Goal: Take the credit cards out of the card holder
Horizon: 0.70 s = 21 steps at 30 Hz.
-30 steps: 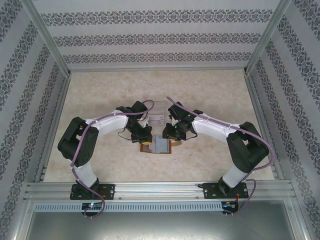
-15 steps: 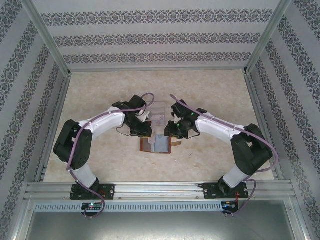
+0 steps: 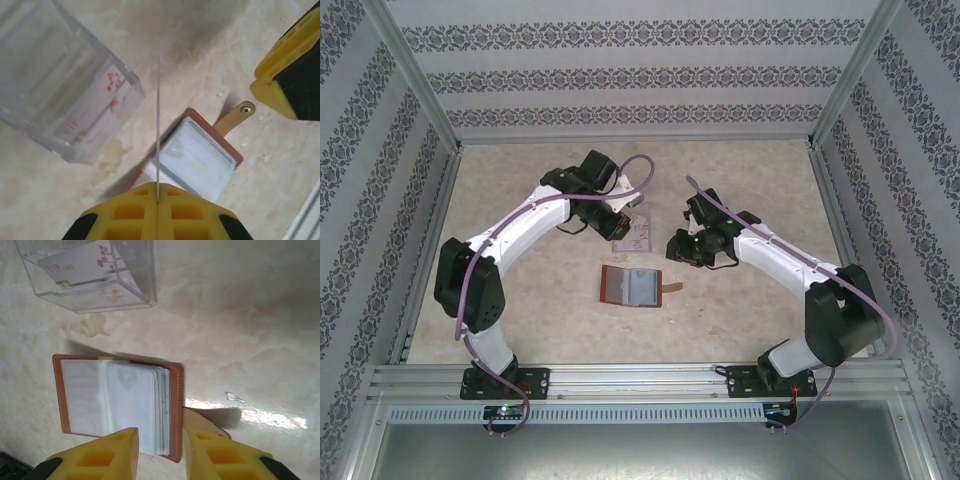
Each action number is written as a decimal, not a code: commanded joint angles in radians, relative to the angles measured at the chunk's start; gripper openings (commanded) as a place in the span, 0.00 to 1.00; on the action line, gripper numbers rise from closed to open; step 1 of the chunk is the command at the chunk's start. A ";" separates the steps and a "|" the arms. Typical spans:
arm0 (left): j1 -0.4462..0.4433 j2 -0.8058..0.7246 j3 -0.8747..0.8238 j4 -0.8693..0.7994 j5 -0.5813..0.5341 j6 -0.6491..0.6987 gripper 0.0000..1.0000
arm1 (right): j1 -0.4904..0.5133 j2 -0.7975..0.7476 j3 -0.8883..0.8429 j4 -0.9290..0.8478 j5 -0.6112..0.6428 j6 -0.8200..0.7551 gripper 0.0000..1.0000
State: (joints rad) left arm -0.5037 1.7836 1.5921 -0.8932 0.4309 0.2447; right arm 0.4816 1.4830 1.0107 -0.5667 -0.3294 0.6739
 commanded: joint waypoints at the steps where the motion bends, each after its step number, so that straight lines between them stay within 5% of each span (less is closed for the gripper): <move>1: 0.005 0.070 0.117 -0.136 -0.054 0.252 0.00 | -0.016 -0.032 -0.018 -0.031 0.018 -0.022 0.31; 9: -0.003 0.230 0.322 -0.308 -0.167 0.546 0.00 | -0.038 -0.058 -0.028 -0.038 0.026 -0.027 0.32; 21: -0.002 0.446 0.577 -0.451 -0.224 0.685 0.00 | -0.080 -0.072 -0.013 -0.044 0.029 -0.028 0.32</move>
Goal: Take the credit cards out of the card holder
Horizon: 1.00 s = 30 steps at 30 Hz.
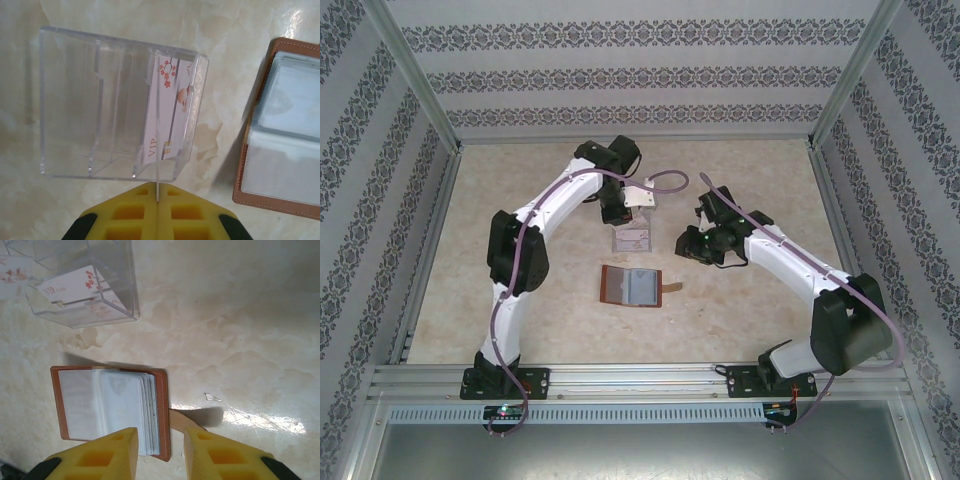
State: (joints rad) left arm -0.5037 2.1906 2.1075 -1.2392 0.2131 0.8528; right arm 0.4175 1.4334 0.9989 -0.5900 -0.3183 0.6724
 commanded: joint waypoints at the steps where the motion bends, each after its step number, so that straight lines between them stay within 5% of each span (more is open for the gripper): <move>1: -0.003 0.051 0.074 -0.116 -0.005 0.081 0.00 | -0.019 -0.022 0.001 -0.022 0.018 -0.027 0.32; 30: -0.035 0.201 0.178 -0.186 -0.014 0.118 0.03 | -0.034 0.022 0.012 -0.013 -0.002 -0.031 0.32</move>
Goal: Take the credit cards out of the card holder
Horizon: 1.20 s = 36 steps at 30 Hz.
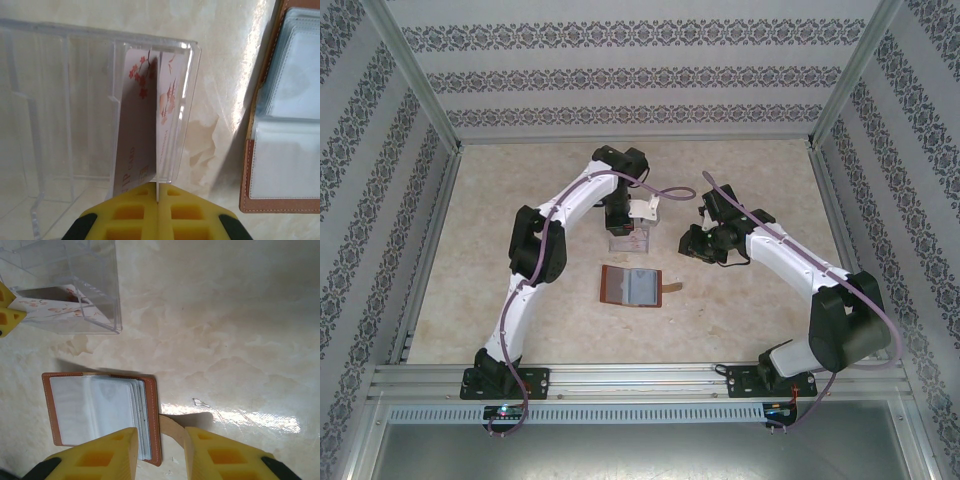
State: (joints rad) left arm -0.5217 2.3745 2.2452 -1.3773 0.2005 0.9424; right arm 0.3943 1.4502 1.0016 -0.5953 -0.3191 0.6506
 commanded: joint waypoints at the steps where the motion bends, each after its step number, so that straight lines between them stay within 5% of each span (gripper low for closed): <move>1: -0.018 0.020 0.048 -0.048 -0.001 0.027 0.06 | -0.011 0.005 0.007 -0.009 -0.001 -0.009 0.32; 8: -0.024 0.033 0.099 -0.031 -0.012 0.004 0.20 | -0.012 -0.001 0.005 -0.006 0.000 -0.009 0.32; 17: -0.023 -0.008 0.073 0.034 -0.024 -0.110 0.20 | -0.005 0.011 0.000 0.014 -0.014 0.000 0.32; 36: -0.009 -0.228 -0.233 0.338 -0.091 -0.871 0.16 | 0.089 0.091 0.008 0.070 -0.037 0.040 0.32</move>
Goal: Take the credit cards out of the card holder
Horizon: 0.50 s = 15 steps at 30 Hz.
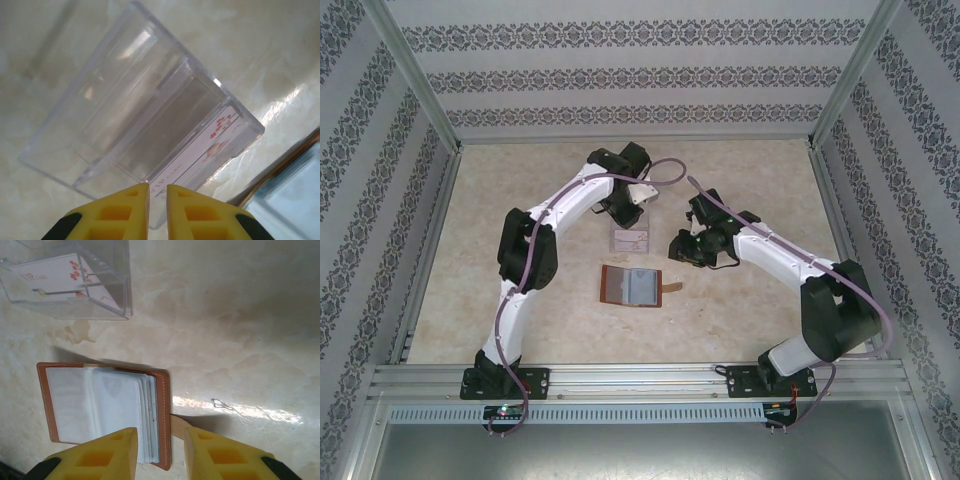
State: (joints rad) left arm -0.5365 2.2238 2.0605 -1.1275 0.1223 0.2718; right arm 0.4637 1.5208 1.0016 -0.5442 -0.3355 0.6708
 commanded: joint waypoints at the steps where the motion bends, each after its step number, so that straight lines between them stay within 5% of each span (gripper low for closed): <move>1: 0.011 -0.095 -0.070 0.105 -0.004 -0.242 0.16 | 0.029 0.026 0.008 0.022 -0.026 0.021 0.32; 11: 0.052 -0.270 -0.345 0.305 0.082 -0.429 0.22 | 0.101 0.089 -0.020 0.065 -0.051 0.059 0.32; 15: 0.061 -0.306 -0.409 0.354 0.027 -0.586 0.23 | 0.114 0.113 -0.040 0.077 -0.051 0.070 0.32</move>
State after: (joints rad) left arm -0.4885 1.9537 1.6722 -0.8581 0.1608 -0.1680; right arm 0.5678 1.6093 0.9863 -0.4797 -0.3759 0.7162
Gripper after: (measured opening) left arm 0.225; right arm 0.321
